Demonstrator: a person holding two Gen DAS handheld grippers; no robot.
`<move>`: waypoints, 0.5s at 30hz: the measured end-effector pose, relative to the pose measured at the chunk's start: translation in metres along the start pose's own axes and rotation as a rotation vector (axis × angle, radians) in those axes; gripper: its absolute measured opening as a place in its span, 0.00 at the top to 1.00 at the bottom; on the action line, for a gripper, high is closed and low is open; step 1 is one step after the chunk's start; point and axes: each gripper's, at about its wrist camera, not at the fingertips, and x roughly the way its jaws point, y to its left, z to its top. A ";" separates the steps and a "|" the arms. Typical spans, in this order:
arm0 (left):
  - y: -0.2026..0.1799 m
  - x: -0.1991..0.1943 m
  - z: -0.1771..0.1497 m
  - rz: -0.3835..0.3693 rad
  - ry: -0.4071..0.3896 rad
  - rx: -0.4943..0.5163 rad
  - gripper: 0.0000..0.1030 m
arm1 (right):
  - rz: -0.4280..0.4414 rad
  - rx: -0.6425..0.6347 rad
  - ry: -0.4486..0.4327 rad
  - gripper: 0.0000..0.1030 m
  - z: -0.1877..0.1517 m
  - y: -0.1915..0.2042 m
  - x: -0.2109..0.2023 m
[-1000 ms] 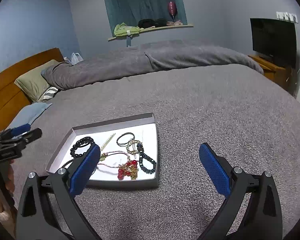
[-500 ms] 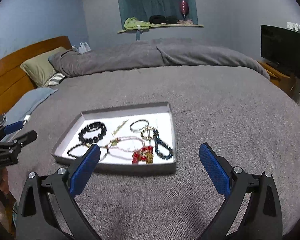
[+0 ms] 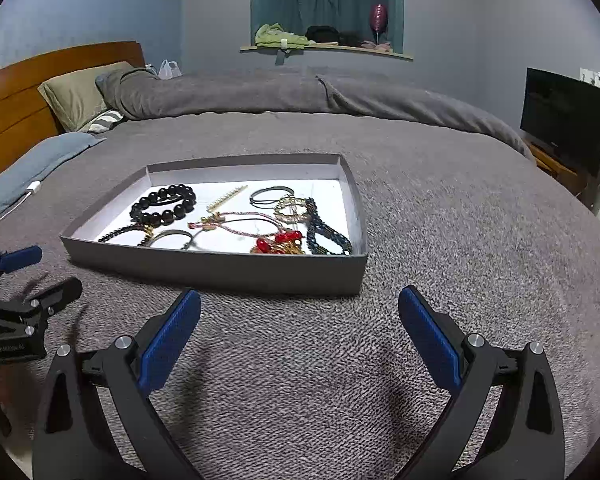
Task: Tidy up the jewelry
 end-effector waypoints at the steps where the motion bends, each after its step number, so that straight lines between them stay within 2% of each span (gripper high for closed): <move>1: -0.001 0.001 -0.001 0.007 -0.009 0.002 0.07 | -0.002 0.002 -0.002 0.05 -0.001 -0.001 0.002; 11: -0.004 -0.001 -0.008 -0.001 -0.071 0.011 0.07 | -0.019 0.004 0.030 0.05 -0.009 0.001 0.015; 15: -0.002 0.000 -0.008 -0.013 -0.067 -0.002 0.07 | -0.026 0.005 0.025 0.05 -0.011 0.002 0.015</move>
